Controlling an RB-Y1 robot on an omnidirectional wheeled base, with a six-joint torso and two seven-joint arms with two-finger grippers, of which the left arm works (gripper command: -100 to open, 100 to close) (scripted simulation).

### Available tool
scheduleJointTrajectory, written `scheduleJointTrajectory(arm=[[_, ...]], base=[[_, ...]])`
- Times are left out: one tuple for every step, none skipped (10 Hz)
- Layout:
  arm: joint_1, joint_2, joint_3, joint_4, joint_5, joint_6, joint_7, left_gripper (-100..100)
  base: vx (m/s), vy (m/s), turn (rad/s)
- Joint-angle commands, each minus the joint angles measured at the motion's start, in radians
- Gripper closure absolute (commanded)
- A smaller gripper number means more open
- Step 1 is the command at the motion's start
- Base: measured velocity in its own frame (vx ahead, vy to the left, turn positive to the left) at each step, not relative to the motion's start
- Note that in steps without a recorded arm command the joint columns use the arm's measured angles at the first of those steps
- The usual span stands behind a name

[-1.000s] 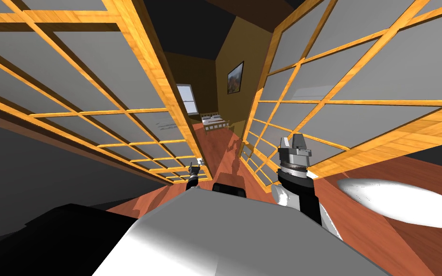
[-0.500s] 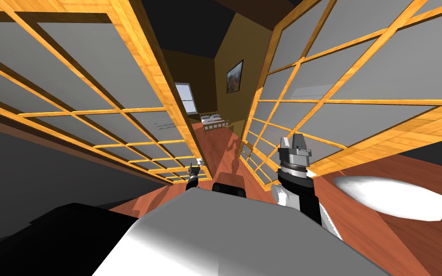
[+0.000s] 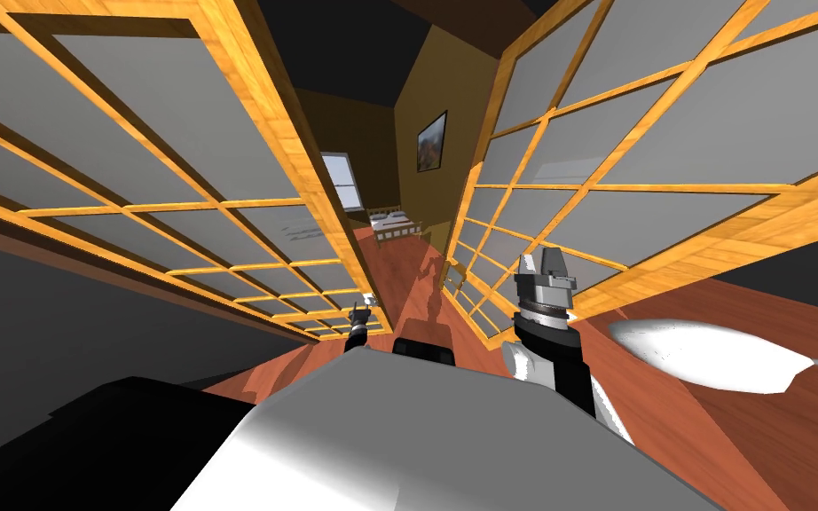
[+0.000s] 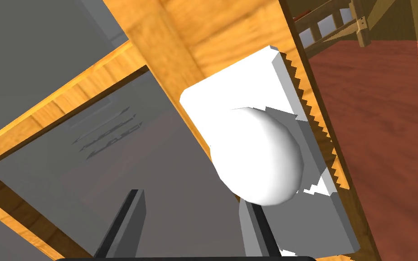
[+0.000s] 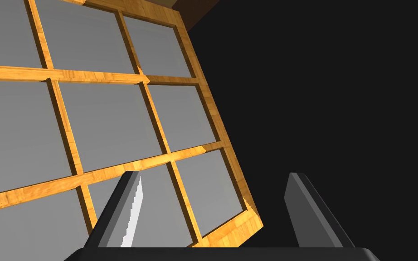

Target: Pull the door open

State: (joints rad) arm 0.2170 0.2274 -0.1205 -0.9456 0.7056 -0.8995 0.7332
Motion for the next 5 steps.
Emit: scheduleJointTrajectory(arm=[[-0.016,-0.017,-0.033,-0.008,-0.002,-0.017,0.037,-100],[-0.014,-0.013,-0.046,-0.013,0.021,-0.018,0.070,-100],[-0.014,-0.013,-0.046,-0.013,0.021,-0.018,0.078,-100],[-0.012,-0.009,-0.058,-0.018,0.043,-0.020,0.114,-100],[-0.012,-0.009,-0.058,-0.018,0.043,-0.020,0.119,-100]], base=[[-0.045,0.016,-0.040],[-0.064,0.016,-0.046],[-0.047,0.015,-0.049],[-0.055,0.008,-0.076],[-0.054,-0.001,-0.003]])
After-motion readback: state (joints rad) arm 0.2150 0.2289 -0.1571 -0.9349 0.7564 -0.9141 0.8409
